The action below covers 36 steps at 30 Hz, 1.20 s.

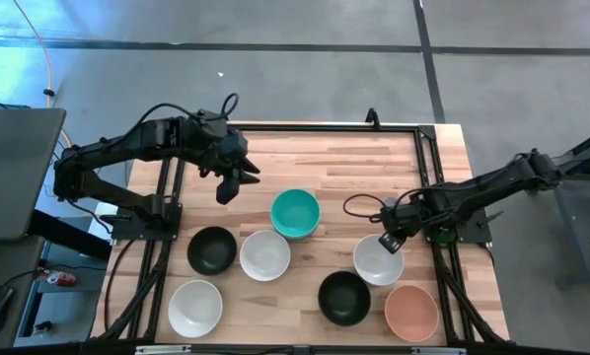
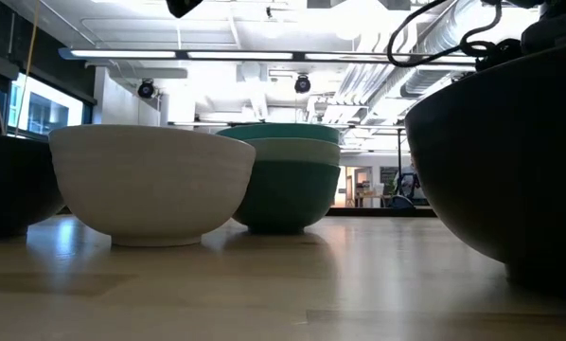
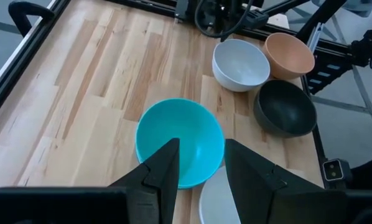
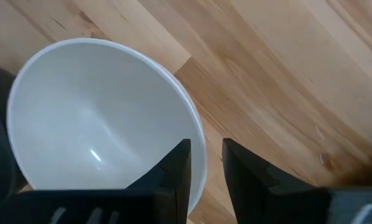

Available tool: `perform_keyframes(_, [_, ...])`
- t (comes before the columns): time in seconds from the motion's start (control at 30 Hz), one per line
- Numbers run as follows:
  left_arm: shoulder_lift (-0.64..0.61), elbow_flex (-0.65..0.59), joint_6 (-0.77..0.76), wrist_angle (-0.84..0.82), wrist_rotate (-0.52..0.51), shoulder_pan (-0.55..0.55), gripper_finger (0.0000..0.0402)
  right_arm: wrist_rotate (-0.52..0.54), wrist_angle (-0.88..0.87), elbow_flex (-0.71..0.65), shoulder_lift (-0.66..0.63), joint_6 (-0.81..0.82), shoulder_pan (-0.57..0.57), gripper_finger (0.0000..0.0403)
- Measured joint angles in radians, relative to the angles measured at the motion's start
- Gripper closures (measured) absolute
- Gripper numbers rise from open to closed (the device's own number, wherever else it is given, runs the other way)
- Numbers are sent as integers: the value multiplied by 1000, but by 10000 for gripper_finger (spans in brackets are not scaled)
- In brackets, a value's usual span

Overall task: Nest bowls inside each other
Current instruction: Stack the top right white bowl on the blue bowl

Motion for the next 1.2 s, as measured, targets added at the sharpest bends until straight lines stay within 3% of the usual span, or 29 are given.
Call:
perform_keyframes(0.27, [0, 0, 0, 0, 0, -25, 284, -30, 17, 0, 90, -48, 0, 318])
perform_keyframes(0.53, [0, 0, 0, 0, -1, -26, 284, -30, 29, 0, 98, -55, 0, 320])
perform_keyframes(0.8, [0, 0, 0, 0, -2, -26, 284, -27, 29, 0, 98, -27, 0, 394])
perform_keyframes(1.2, [0, 0, 7, 0, -4, -26, 284, -40, 29, 8, 98, 3, -8, 401])
